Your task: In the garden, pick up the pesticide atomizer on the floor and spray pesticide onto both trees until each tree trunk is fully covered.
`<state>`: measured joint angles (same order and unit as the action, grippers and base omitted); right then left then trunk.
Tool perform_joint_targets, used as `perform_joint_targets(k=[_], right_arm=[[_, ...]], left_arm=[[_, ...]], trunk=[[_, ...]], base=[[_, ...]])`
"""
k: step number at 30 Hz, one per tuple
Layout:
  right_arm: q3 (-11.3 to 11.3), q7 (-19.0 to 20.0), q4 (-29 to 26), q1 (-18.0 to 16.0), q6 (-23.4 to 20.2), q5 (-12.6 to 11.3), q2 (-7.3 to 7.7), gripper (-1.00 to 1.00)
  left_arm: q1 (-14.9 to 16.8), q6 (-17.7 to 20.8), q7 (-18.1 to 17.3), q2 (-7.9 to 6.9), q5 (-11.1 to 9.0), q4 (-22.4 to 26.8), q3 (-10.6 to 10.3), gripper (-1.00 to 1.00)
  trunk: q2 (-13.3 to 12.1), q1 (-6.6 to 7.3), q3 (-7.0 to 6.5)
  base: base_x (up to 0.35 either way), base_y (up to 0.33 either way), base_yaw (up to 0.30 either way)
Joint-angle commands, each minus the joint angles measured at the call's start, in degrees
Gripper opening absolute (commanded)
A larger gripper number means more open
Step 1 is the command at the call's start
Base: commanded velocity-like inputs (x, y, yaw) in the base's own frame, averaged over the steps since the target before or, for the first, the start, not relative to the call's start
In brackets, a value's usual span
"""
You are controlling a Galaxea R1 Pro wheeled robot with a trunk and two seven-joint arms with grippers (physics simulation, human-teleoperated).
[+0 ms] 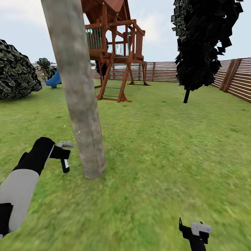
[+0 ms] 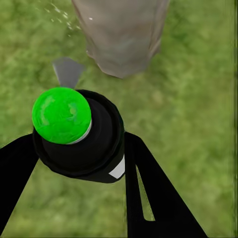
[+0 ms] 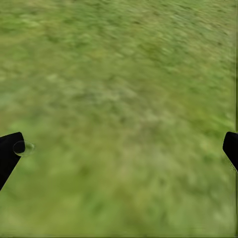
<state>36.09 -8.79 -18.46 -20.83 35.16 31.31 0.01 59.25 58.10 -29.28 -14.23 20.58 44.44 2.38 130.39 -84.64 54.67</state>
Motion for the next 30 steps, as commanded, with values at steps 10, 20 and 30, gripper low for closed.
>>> perform_joint_targets(k=[10,20,30], right_arm=[[0.0,0.0,0.0,0.0,0.0,0.0,-0.01,1.0],[0.0,0.0,0.0,0.0,0.0,0.0,0.0,1.0],[0.0,0.0,0.0,0.0,0.0,0.0,0.05,1.0]], left_arm=[[-0.5,-0.5,0.0,0.2,0.1,-0.4,-0.1,-1.0],[-5.9,-0.9,-0.1,0.61,0.0,-0.9,-1.8,-1.0],[-11.2,-1.1,0.3,0.03,0.3,-1.0,-1.4,-1.0]], trunk=[[0.0,0.0,0.0],[0.0,0.0,0.0],[0.0,0.0,0.0]], base=[[0.0,-0.269,0.223],[0.062,-0.265,0.022],[0.03,-0.022,0.0]])
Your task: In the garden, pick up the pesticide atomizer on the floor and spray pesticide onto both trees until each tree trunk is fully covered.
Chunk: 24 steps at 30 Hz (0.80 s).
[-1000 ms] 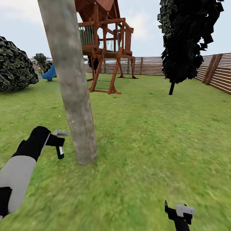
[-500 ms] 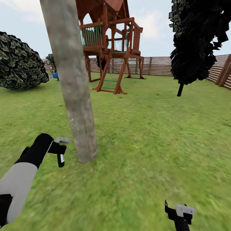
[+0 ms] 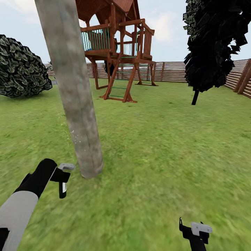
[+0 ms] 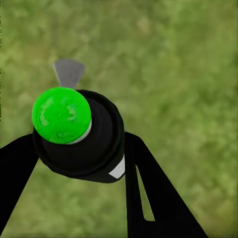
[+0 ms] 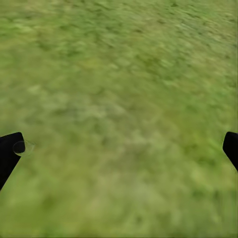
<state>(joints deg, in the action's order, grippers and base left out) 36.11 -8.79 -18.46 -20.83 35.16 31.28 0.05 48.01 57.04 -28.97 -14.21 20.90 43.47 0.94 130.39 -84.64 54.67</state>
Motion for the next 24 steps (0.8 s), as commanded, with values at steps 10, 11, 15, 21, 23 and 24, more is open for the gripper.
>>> perform_joint_targets(k=[10,11,15,21,23,24], right_arm=[[0.0,0.0,0.0,0.0,0.0,0.0,0.03,1.0],[0.0,0.0,0.0,0.0,0.0,0.0,0.03,1.0],[0.0,0.0,0.0,0.0,0.0,0.0,0.03,1.0],[-0.1,0.0,0.0,0.0,0.0,0.0,0.03,1.0],[-0.1,0.0,0.0,0.0,0.0,0.0,0.03,1.0],[-0.1,0.0,0.0,0.0,0.0,0.0,0.03,1.0]], left_arm=[[-0.2,-0.7,3.4,-1.07,-0.1,-0.1,0.2,-1.0],[-0.2,-0.8,3.5,-1.09,-0.1,-0.1,0.2,-1.0],[-0.2,-1.0,3.7,-0.66,-0.2,-0.3,0.2,-1.0],[-3.3,-4.4,3.7,-1.01,-0.2,-0.9,1.2,-1.0],[-3.4,-4.9,3.7,-0.64,-0.3,-0.7,1.3,-1.0],[-3.4,-5.0,3.7,-0.59,-0.3,-0.5,1.3,-1.0]], trunk=[[0.0,0.0,0.0],[0.0,0.0,0.0],[0.0,0.0,0.0],[0.0,0.0,0.0],[0.0,0.0,0.0],[0.0,0.0,0.0]], base=[[0.226,-0.141,0.0],[0.23,-0.157,0.0],[0.038,-0.03,0.079],[0.001,-0.001,0.252],[0.053,-0.045,0.054],[0.163,-0.155,0.011]])
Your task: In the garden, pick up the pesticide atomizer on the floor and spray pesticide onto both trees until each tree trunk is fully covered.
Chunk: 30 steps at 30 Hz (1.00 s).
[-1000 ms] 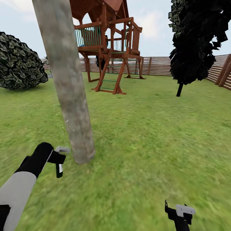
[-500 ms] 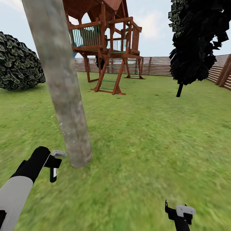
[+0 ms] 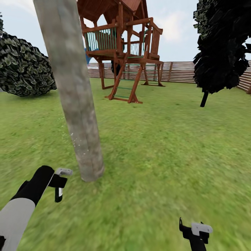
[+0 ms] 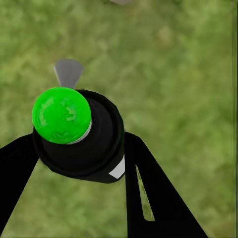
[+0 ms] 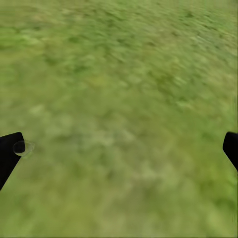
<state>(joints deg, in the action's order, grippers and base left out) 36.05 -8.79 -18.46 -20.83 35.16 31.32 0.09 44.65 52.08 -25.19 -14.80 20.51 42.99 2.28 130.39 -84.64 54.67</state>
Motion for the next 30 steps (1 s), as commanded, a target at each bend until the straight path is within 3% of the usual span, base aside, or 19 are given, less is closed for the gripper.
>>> perform_joint_targets(k=[1,12,23,30], right_arm=[[0.0,0.0,0.0,0.0,0.0,0.0,0.0,1.0],[0.0,0.0,0.0,0.0,0.0,0.0,0.0,1.0],[0.0,0.0,0.0,0.0,0.0,0.1,0.0,1.0],[0.1,0.0,0.0,0.0,0.0,0.0,0.0,1.0]], left_arm=[[0.0,0.0,0.0,0.02,0.1,0.1,0.0,-1.0],[0.0,-0.1,0.0,0.04,0.0,0.3,1.1,-1.0],[0.0,-0.1,0.0,0.04,0.0,0.3,1.2,-1.0],[0.0,-0.1,0.0,0.04,0.0,0.3,1.2,-1.0]], trunk=[[0.0,0.0,0.0],[0.0,0.0,0.0],[0.0,0.0,0.0],[0.0,0.0,0.0]], base=[[0.183,-0.177,0.006],[0.191,-0.205,0.005],[0.006,-0.274,0.252],[0.062,-0.276,0.019]])
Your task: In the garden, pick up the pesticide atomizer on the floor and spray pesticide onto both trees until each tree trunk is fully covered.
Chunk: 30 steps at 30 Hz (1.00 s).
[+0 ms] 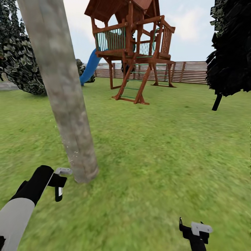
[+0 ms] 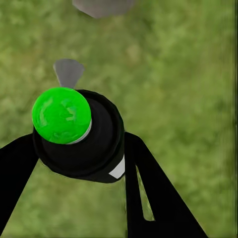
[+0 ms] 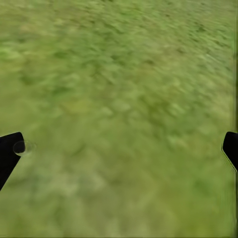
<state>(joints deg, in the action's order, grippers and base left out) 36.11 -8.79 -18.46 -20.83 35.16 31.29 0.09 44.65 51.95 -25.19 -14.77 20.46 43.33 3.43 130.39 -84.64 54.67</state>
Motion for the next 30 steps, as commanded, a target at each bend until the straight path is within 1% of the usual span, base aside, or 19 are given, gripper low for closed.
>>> perform_joint_targets(k=[1,2,3,4,6,11,17,25,30], right_arm=[[0.0,0.0,0.0,0.0,0.0,0.0,0.0,1.0],[0.0,0.0,0.0,0.0,0.0,0.0,0.0,1.0],[0.0,0.0,0.0,0.0,0.0,0.0,0.0,1.0],[0.0,0.0,0.0,0.0,0.0,0.0,0.0,1.0],[0.0,0.0,0.0,0.0,0.0,0.0,0.0,1.0],[0.0,0.0,0.0,0.0,0.0,0.0,0.0,1.0],[0.0,0.0,0.0,0.0,0.0,0.0,0.0,1.0],[0.0,0.0,0.0,0.0,0.0,0.0,0.0,1.0],[0.0,0.0,0.0,0.0,0.0,0.0,0.0,1.0]], left_arm=[[0.0,0.0,0.0,0.0,0.0,0.0,0.0,-1.0],[0.0,0.0,0.0,0.0,0.0,0.0,0.0,-1.0],[0.0,0.0,0.0,0.0,0.0,0.0,0.4,-1.0],[0.0,0.0,0.0,0.0,0.0,0.0,1.2,-1.0],[0.0,0.0,-0.1,0.0,0.0,0.0,1.7,-1.0],[0.0,0.0,-0.1,0.0,0.0,0.0,1.8,-1.0],[0.0,0.0,-0.1,0.0,0.0,0.0,1.8,-1.0],[0.0,0.0,-0.1,0.0,0.0,0.0,1.8,-1.0],[0.0,0.0,0.0,0.0,0.0,0.0,1.8,-1.0]], trunk=[[0.0,0.0,0.0],[0.0,0.0,0.0],[0.0,0.0,0.0],[0.0,0.0,0.0],[0.0,0.0,0.0],[0.0,0.0,0.0],[0.0,0.0,0.0],[0.0,0.0,0.0],[0.0,0.0,0.0]], base=[[0.034,-0.276,0.0],[0.018,-0.276,0.0],[0.006,-0.276,0.0],[0.002,-0.276,0.0],[0.0,-0.276,0.03],[0.006,-0.276,0.23],[0.096,-0.276,0.259],[0.114,-0.276,0.02],[0.025,-0.276,0.067]])
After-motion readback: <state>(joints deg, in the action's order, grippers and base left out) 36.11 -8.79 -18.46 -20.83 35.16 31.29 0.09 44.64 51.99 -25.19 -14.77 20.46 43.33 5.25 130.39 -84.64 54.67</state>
